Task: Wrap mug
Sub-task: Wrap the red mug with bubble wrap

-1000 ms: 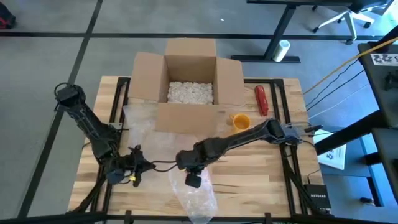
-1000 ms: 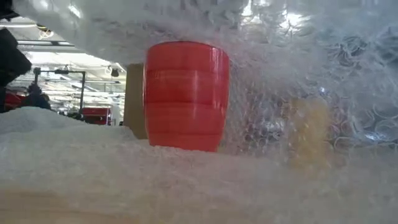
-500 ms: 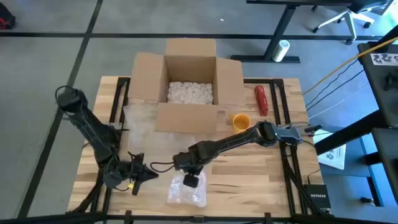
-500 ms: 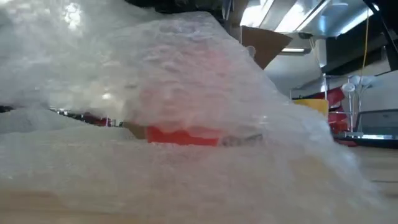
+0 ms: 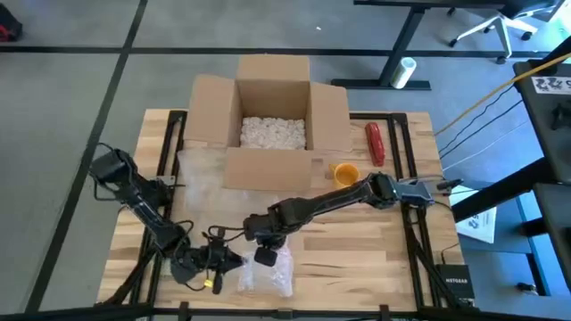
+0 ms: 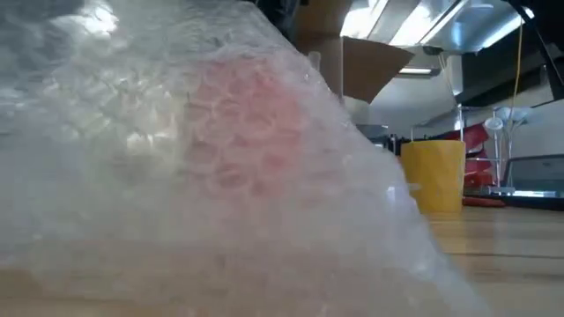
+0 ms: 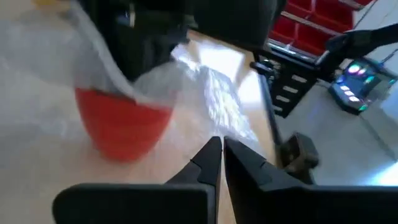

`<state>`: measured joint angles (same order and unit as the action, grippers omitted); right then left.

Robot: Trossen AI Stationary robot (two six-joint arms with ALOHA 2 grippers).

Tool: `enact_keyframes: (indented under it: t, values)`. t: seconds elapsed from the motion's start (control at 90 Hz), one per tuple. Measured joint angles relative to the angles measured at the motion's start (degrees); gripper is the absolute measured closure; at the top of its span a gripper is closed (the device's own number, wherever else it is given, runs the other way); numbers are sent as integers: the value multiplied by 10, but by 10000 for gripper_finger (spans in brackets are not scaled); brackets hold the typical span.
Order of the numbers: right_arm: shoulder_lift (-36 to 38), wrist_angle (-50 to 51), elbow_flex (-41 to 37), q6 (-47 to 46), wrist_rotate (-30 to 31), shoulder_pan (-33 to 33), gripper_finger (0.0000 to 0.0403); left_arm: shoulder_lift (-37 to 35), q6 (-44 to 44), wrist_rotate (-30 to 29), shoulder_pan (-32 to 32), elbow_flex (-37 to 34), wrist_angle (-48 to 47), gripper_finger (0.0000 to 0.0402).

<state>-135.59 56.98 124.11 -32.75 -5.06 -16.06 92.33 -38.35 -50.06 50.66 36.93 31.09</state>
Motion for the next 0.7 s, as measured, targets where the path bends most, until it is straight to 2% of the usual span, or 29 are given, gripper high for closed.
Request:
enact_keyframes:
  t: [0.278, 0.5, 0.611, 0.7]
  values:
    - [2, 20, 0, -2, -29, -1, 403, 9, 49, -3, -58, 25, 0, 402]
    - [38, 77, 0, -19, -44, -9, 403, 9, 54, 0, -81, 26, -1, 402]
    - [61, 102, 0, -33, -17, -18, 403, 9, 54, 0, -88, 26, -3, 402]
    - [80, 108, 0, -43, 34, -27, 403, 9, 56, 1, -96, 26, -5, 402]
